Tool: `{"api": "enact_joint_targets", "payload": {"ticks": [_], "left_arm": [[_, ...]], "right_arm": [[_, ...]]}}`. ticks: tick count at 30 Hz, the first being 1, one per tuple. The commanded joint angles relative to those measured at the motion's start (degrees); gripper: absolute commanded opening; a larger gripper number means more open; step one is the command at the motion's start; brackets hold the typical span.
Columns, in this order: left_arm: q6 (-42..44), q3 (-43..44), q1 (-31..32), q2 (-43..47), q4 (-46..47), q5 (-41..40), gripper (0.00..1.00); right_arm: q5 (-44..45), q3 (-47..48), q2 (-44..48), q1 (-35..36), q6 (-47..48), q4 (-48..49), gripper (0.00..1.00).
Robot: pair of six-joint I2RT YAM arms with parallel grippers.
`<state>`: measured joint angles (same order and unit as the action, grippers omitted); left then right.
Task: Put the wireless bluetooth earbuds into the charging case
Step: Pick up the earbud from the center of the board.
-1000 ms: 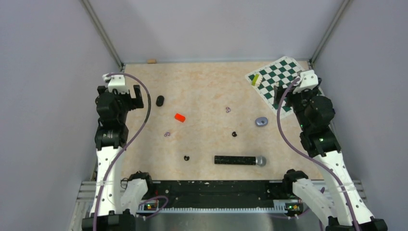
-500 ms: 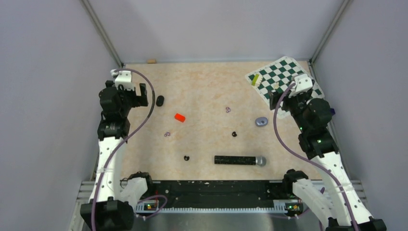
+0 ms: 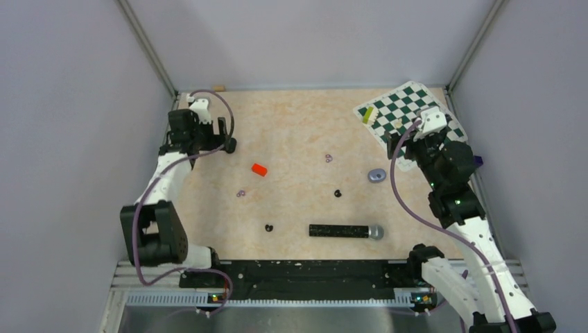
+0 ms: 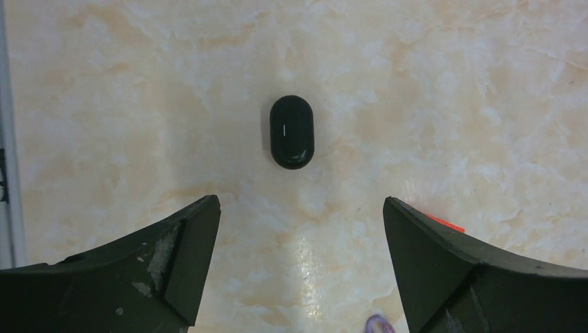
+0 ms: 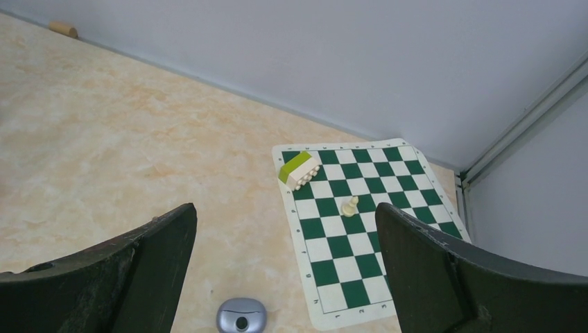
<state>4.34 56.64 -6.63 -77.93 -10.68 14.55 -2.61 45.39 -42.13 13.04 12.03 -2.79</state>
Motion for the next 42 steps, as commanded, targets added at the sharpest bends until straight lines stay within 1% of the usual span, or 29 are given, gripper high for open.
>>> {"api": "enact_joint_targets", "payload": {"ticks": [1, 4, 7, 12, 16, 20, 31, 34, 36, 37, 38, 42], "left_arm": [[-3.2, 10.1, 0.2, -10.2, -5.2, -0.1, 0.91], [-4.0, 17.5, 0.3, -18.6, -13.3, -0.9, 0.88], [-5.4, 23.3, 0.3, -24.5, -17.7, -0.9, 0.87], [-6.6, 29.3, 0.3, -31.7, -21.4, -0.6, 0.86], [-6.9, 34.4, 0.3, -36.5, -25.0, -1.6, 0.82], [-7.3, 36.9, 0.5, -39.7, -26.8, -2.1, 0.79], [-7.7, 38.7, 3.2, -45.2, -28.2, -7.4, 0.72], [-8.0, 38.8, 3.4, -45.7, -28.2, -7.3, 0.61], [-7.9, 38.8, 3.4, -45.9, -28.2, -7.0, 0.47], [-8.1, 38.8, 3.4, -45.9, -28.2, -6.9, 0.42], [-8.1, 38.8, 3.4, -45.8, -28.2, -6.8, 0.4], [-8.4, 38.3, 3.6, -45.3, -28.0, -6.3, 0.38]], "right_arm": [[-0.5, -0.1, -0.3, 0.4, 0.9, 2.3, 0.99], [0.0, -0.2, -0.3, 0.4, 1.1, 2.3, 0.99], [0.0, -0.2, -0.6, 0.4, 1.2, 2.3, 0.99], [0.1, -0.4, -0.9, 0.4, 1.3, 2.3, 0.99], [0.1, -0.5, -0.9, 0.4, 1.5, 2.3, 0.99], [0.1, -0.6, -1.1, 0.4, 1.6, 2.3, 0.99], [0.1, -0.7, -1.4, 0.3, 1.7, 2.3, 0.99], [0.2, -0.8, -1.4, 0.4, 1.8, 2.3, 0.99], [0.2, -0.8, -1.3, 0.4, 1.8, 2.3, 0.99], [0.2, -0.9, -1.4, 0.4, 1.8, 2.3, 0.99], [0.2, -0.9, -1.4, 0.3, 1.8, 2.3, 0.99], [0.2, -1.0, -1.5, 0.4, 1.8, 2.3, 0.99]]}}
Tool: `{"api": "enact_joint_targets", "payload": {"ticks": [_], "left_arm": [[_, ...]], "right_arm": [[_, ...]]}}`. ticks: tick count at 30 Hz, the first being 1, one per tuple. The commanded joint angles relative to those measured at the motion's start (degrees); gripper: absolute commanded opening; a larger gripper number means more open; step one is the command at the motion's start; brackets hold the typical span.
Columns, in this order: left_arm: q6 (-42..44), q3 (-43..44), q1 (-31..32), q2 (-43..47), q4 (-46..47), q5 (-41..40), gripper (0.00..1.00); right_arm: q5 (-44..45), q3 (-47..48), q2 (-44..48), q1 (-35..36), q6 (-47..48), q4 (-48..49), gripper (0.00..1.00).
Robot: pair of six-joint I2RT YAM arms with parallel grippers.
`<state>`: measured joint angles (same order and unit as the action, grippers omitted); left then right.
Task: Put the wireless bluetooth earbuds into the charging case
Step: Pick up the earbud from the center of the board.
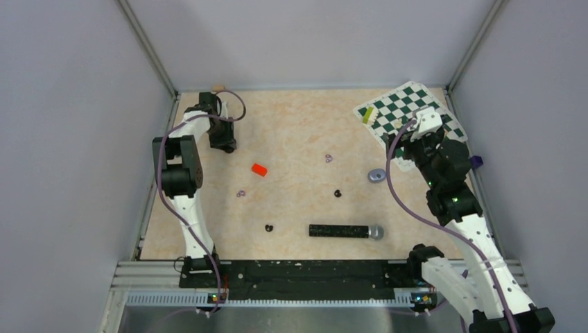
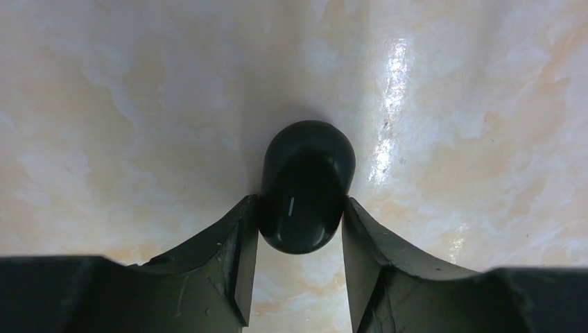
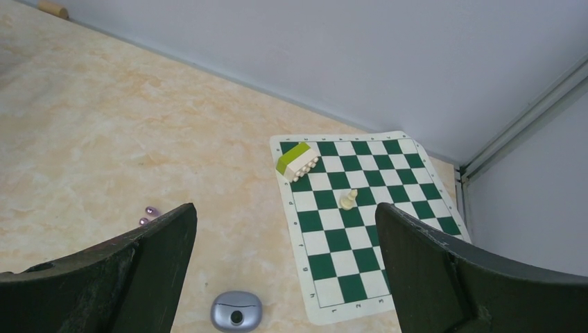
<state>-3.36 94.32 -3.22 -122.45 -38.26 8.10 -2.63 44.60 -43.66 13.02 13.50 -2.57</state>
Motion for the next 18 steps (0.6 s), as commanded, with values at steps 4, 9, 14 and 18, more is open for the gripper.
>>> {"api": "enact_joint_targets", "payload": {"ticks": [4, 9, 14, 18], "left_arm": [[-0.8, 0.4, 0.4, 0.5, -0.5, 2.1, 0.34], [0.4, 3.4, 1.3, 5.5, -2.8, 9.6, 0.35], [0.3, 6.6, 5.2, 12.6, -3.9, 12.8, 0.37], [-4.7, 7.0, 9.5, 17.6, -3.2, 19.3, 0.37]], "right_arm": [[-0.2, -0.3, -0.2, 0.4, 0.2, 2.0, 0.99], [-3.8, -0.3, -1.5, 0.4, -0.4, 2.1, 0.99], [-10.8, 1.0, -4.3, 0.4, -3.6, 1.5, 0.99], [-18.2, 6.4, -10.0, 0.4, -10.3, -0.5, 0.98]]}}
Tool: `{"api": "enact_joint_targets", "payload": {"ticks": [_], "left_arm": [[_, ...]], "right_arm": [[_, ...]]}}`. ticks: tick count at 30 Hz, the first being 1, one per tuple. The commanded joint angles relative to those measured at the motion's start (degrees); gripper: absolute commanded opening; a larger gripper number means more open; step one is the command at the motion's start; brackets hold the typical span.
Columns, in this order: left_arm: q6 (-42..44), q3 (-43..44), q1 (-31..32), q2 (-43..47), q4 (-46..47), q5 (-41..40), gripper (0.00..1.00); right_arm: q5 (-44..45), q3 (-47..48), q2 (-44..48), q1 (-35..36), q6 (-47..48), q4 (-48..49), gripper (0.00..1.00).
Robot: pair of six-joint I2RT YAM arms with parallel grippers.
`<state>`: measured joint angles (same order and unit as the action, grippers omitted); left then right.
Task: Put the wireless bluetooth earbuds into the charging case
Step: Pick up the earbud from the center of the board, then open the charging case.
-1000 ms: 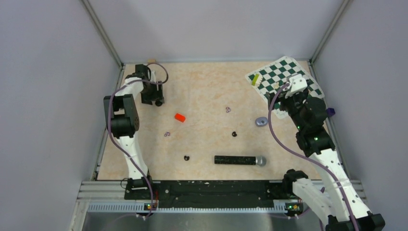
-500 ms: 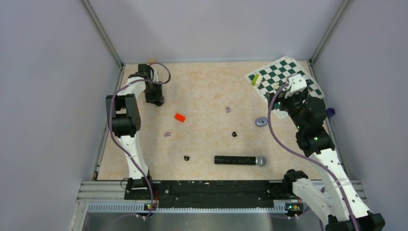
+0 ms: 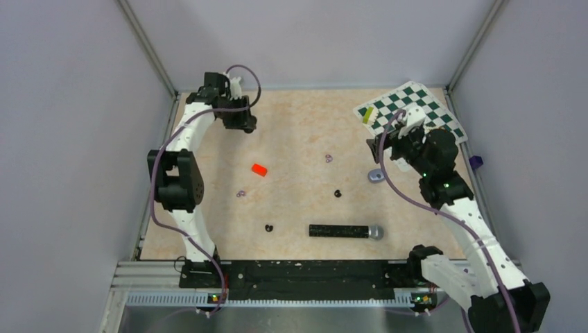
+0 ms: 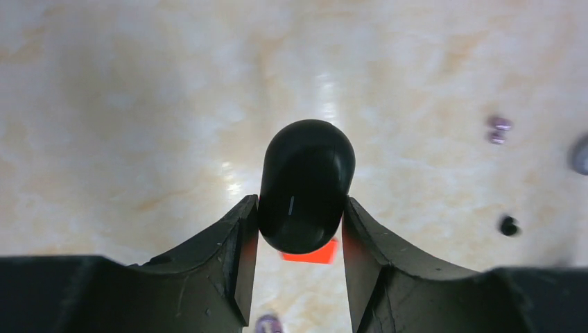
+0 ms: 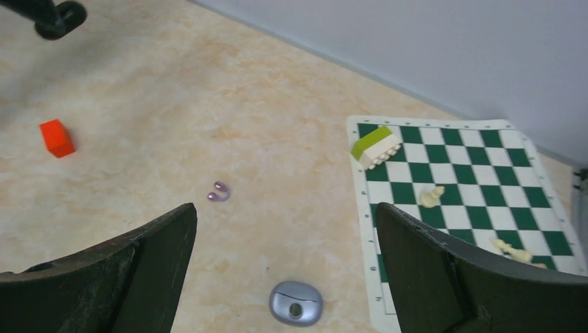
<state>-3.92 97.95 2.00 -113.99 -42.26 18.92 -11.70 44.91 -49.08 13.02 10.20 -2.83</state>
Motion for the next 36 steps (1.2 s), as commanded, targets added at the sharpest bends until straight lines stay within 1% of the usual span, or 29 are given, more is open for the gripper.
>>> {"api": "enact_joint_targets", "payload": {"ticks": [1, 4, 6, 8, 10, 12, 16, 22, 27, 29, 32, 36], "left_arm": [[-5.1, 3.1, 5.5, 10.2, 1.5, 10.1, 0.37], [-7.1, 1.4, 10.1, 13.4, 4.0, 11.5, 0.37], [-8.8, -1.9, 13.0, 16.1, 8.1, 11.5, 0.37], [-10.9, -6.4, 15.6, 19.0, 13.5, 11.8, 0.37], [-12.2, -9.9, 18.4, 21.2, 17.6, 11.7, 0.37], [-12.1, -11.4, 21.3, 22.3, 18.8, 10.4, 0.37], [-9.4, -14.2, 27.3, 23.7, 20.4, 6.0, 0.37], [-5.2, -14.2, 33.4, 23.1, 19.7, 2.5, 0.37], [-2.7, -13.7, 36.4, 22.5, 18.7, 1.5, 0.36], [-2.0, -13.7, 37.3, 22.4, 18.5, 1.3, 0.36], [-1.1, -13.6, 38.4, 22.1, 18.3, 0.7, 0.36], [-0.8, -13.4, 39.0, 21.9, 18.0, 0.3, 0.36]], "right_arm": [[-10.9, 7.8, -6.5, 0.4, -8.8, -0.5, 0.98], [-16.4, 12.6, -12.9, 0.4, -15.6, -0.4, 0.96], [-20.0, 15.0, -16.2, 0.4, -19.8, 1.1, 0.93], [-23.7, 15.4, -18.7, 0.4, -24.9, 5.2, 0.91], [-25.5, 14.5, -20.8, 0.7, -29.9, 10.2, 0.9], [-25.6, 13.4, -22.5, 1.5, -33.3, 13.7, 0.88], [-24.7, 9.7, -23.6, 3.5, -35.6, 19.0, 0.86], [-24.1, -2.2, -20.3, 7.2, -39.9, 31.7, 0.83], [-20.8, -4.0, -18.8, 7.5, -40.2, 32.0, 0.82], [-21.3, -4.5, -18.6, 7.5, -41.3, 32.7, 0.81], [-22.6, -5.5, -18.3, 7.5, -42.8, 34.9, 0.76], [-21.6, -6.4, -17.9, 7.5, -42.9, 35.0, 0.7]]}}
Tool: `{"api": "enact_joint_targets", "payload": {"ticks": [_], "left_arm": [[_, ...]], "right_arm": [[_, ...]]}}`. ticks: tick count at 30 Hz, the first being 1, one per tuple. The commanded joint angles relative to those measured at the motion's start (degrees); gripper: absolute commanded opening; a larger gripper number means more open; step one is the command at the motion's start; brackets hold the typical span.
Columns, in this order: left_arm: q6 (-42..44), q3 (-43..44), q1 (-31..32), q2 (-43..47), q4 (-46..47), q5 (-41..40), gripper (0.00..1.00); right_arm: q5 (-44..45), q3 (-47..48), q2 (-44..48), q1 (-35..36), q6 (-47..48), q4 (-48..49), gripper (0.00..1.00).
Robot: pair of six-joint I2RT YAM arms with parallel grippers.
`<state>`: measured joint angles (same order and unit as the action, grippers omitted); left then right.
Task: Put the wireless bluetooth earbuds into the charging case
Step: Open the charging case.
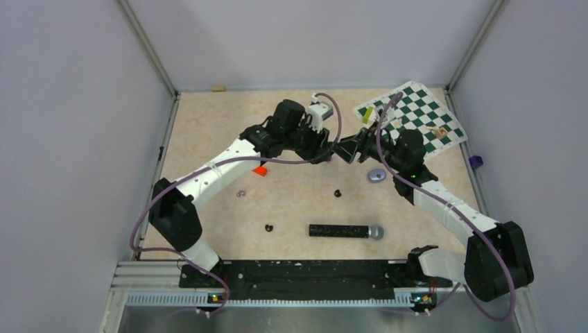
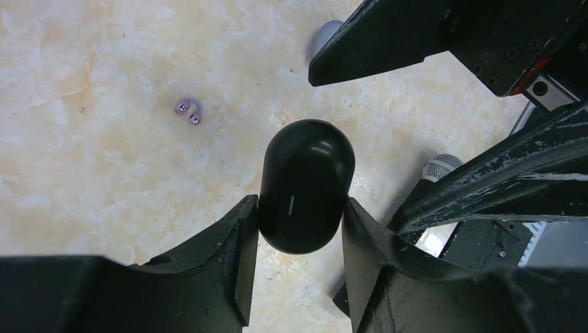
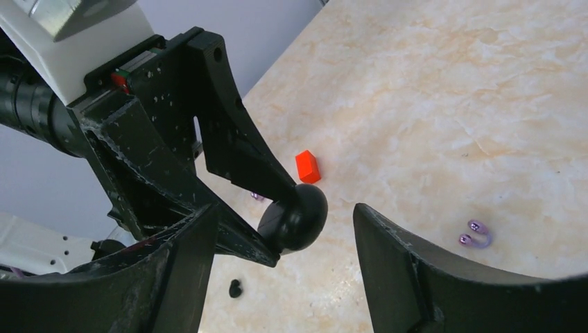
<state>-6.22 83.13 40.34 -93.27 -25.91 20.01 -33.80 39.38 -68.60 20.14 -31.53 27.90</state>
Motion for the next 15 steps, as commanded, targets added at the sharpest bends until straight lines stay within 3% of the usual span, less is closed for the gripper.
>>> {"api": "enact_joint_targets", "payload": {"ticks": [1, 15], "left_arm": [[1.6, 1.4, 0.7, 1.2, 1.6, -1.0, 0.36], [2.5, 3.0, 2.1, 0.6, 0.3, -2.1, 0.36]], "right_arm": [[0.6, -0.9, 1.6, 0.3, -1.2, 4.1, 0.67], [3.8, -0.6, -1.4, 0.3, -8.0, 2.9, 0.59]]}}
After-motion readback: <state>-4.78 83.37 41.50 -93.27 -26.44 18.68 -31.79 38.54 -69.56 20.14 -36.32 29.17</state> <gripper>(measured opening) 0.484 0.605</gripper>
